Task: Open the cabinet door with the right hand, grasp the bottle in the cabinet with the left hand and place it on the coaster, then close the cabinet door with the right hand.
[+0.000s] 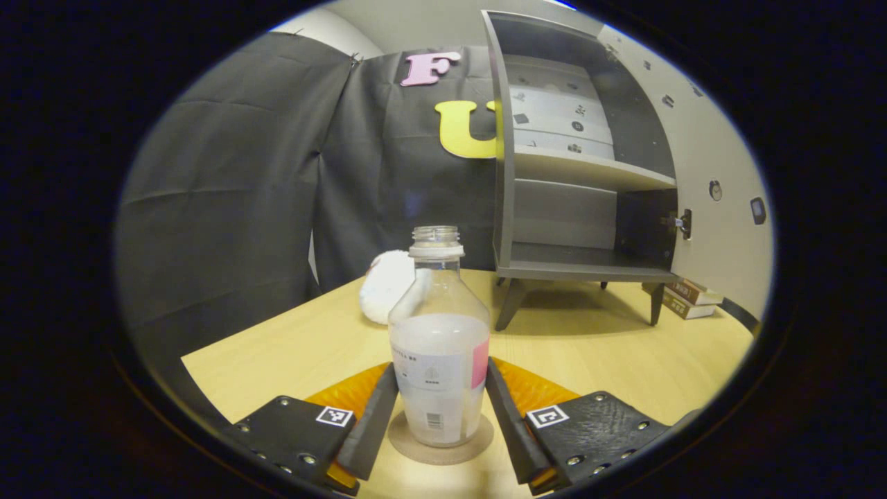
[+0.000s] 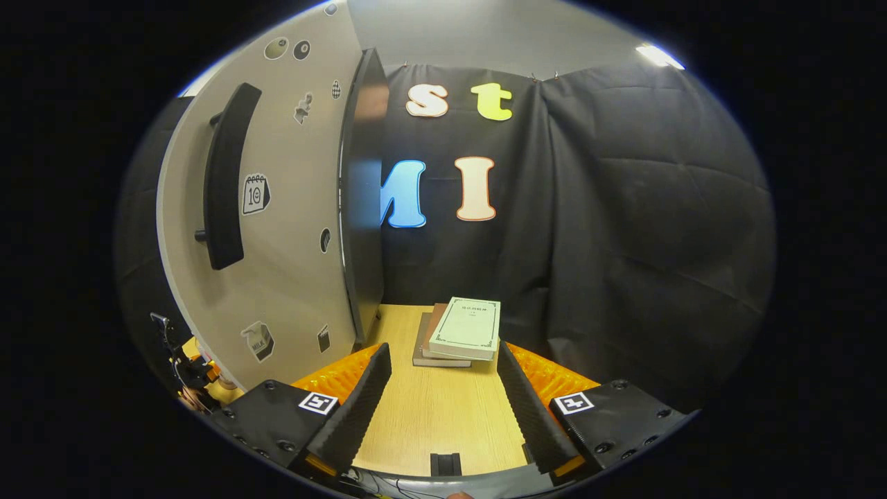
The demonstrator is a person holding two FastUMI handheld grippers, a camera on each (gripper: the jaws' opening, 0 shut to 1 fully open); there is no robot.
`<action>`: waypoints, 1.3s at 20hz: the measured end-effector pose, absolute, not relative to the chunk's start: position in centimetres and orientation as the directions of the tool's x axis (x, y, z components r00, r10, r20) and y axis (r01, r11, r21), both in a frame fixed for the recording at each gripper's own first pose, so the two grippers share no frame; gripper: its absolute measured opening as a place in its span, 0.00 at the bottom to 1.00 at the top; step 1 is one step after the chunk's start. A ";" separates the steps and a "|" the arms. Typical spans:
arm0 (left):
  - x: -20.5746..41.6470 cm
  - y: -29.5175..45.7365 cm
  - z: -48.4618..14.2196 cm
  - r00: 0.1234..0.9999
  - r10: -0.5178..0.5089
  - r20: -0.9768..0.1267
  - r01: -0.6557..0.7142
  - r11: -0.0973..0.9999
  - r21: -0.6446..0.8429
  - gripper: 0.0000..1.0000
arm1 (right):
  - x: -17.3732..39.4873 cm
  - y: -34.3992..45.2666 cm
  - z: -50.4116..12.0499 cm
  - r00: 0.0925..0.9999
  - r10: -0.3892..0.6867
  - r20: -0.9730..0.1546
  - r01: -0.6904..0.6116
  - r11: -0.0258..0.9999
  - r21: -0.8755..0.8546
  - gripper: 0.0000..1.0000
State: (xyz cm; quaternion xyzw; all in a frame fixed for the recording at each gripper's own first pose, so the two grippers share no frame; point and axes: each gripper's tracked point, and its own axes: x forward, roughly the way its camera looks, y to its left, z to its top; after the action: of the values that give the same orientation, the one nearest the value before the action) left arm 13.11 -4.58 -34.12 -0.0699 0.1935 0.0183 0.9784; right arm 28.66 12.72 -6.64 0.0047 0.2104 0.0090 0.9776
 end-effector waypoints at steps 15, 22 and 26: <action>10.0 -2.8 -18.8 0.956 0.075 -0.284 -0.087 0.996 -0.031 0.81 | 30.4 16.3 -1.7 0.929 0.243 -0.279 -0.207 0.967 0.150 0.97; 7.3 -1.4 -10.4 0.964 0.112 -0.243 -0.122 0.992 -0.030 0.81 | 31.6 20.7 1.8 0.906 0.385 -0.175 -0.346 0.913 0.216 0.98; 6.9 1.0 -7.8 0.969 0.137 -0.204 -0.153 0.986 -0.065 0.81 | 31.7 22.3 2.7 0.887 0.442 -0.133 -0.413 0.889 0.199 0.95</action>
State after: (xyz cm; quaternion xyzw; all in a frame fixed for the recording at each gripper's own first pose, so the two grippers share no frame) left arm 6.87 0.97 -7.84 -0.0402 0.0999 0.0729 0.9915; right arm 31.66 22.33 2.70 0.0827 0.0875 0.2209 0.9678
